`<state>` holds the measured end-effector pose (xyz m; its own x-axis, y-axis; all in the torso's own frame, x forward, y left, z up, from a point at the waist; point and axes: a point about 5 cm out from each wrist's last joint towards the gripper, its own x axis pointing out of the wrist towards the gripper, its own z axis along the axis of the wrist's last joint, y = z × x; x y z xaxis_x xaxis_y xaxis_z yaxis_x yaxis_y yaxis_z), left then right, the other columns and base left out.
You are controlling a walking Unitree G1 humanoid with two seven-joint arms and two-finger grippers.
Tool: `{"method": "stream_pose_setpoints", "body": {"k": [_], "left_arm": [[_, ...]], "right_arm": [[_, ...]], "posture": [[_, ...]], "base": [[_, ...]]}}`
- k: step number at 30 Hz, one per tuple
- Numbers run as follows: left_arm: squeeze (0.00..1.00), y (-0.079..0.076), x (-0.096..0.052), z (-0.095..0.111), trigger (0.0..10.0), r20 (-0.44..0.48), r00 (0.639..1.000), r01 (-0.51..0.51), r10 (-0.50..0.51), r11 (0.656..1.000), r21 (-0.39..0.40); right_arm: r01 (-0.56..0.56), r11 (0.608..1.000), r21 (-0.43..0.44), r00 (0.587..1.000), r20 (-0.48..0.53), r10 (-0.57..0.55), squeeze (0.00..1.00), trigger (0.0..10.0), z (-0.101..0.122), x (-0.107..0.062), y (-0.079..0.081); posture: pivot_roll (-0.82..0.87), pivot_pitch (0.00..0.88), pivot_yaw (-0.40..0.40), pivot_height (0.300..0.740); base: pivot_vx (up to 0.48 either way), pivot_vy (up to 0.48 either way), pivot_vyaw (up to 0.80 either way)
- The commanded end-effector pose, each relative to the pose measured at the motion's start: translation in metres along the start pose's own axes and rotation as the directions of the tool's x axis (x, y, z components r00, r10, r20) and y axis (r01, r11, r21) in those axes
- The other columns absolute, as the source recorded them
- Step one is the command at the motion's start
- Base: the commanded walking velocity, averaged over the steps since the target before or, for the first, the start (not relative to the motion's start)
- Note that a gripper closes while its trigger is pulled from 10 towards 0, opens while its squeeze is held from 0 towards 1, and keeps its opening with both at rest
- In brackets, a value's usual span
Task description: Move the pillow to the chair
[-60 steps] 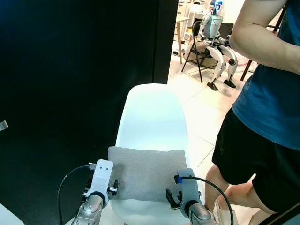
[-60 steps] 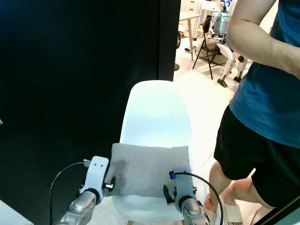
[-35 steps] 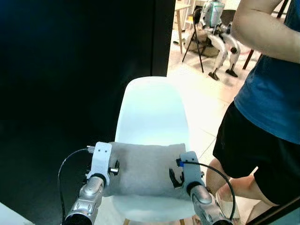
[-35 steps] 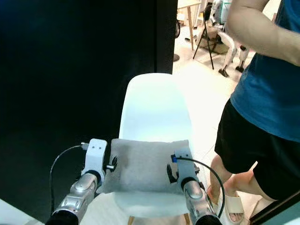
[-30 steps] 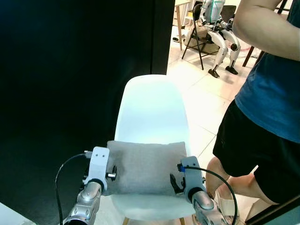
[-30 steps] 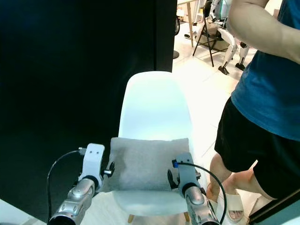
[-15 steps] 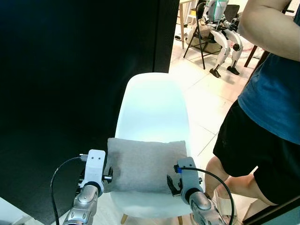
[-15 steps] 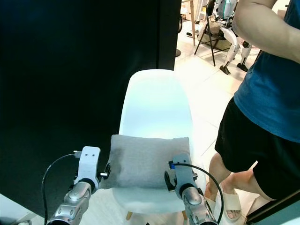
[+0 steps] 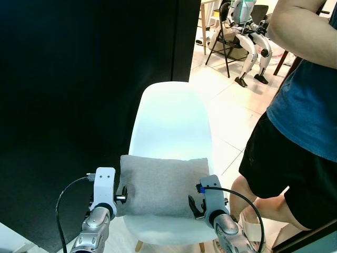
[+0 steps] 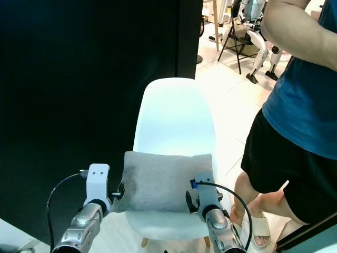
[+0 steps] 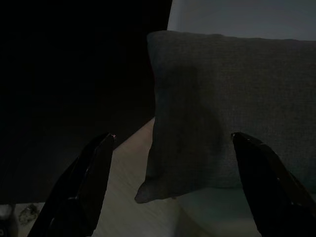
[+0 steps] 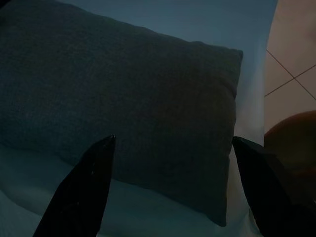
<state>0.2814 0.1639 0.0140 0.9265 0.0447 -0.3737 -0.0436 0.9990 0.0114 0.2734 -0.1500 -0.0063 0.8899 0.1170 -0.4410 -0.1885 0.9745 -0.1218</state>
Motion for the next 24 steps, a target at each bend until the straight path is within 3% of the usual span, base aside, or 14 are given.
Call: {"method": "stream_pose_setpoints", "body": {"k": [1,24], "left_arm": [[0.0,0.0007,-0.0012,-0.0012,10.0,-0.009,1.0,0.004,-0.004,1.0,0.007],[0.0,-0.0003,-0.0028,-0.0019,10.0,-0.021,1.0,0.018,-0.018,1.0,-0.001]], "right_arm": [[0.007,1.0,0.009,1.0,-0.011,-0.007,0.0,10.0,-0.0005,-0.0001,-0.0011],[0.012,1.0,0.008,1.0,-0.016,-0.012,0.0,10.0,-0.0007,-0.0005,-0.0032]], "posture": [[0.0,0.086,-0.059,0.74],[-0.01,0.101,-0.059,0.74]], "base": [[0.0,0.0,0.0],[-0.337,0.0,0.0]]}}
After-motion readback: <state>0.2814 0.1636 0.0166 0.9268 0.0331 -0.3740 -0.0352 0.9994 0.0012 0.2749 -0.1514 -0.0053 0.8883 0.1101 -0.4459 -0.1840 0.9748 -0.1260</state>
